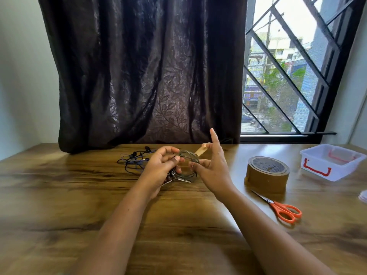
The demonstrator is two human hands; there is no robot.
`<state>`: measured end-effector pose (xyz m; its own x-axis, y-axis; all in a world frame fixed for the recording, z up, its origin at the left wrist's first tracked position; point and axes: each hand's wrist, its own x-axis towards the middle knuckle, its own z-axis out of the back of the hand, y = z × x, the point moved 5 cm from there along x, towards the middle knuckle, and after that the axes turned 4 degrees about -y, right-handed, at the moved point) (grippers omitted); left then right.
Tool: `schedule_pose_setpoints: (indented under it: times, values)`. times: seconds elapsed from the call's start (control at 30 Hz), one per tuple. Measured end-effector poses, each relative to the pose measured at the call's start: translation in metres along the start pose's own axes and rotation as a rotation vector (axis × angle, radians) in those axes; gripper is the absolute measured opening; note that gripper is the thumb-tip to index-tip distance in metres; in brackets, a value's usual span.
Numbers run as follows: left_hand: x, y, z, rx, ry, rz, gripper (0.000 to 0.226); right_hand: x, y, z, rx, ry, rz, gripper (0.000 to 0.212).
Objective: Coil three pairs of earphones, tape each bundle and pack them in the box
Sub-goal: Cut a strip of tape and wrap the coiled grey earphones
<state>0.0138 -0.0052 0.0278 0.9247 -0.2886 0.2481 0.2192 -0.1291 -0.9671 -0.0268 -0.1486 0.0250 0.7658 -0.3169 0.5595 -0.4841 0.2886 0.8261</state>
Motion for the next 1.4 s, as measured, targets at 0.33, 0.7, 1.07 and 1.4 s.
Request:
schedule_pose_setpoints:
  times: [0.33, 0.7, 1.07, 1.4]
  values:
    - [0.004, 0.003, 0.004, -0.236, -0.063, 0.052, 0.021, -0.006, -0.021, -0.008, 0.185, 0.192, -0.355, 0.101]
    - [0.006, 0.013, 0.006, 0.227, -0.132, -0.087, 0.004, 0.002, 0.012, 0.009, 0.175, -0.028, -0.048, 0.04]
    - [-0.002, 0.008, -0.001, 0.433, -0.087, -0.126, 0.009, -0.005, 0.013, -0.002, -0.187, 0.121, 0.174, 0.054]
    - [-0.009, 0.004, -0.013, 0.43, 0.064, -0.171, 0.02, -0.005, 0.011, 0.001, -0.307, 0.107, 0.269, 0.063]
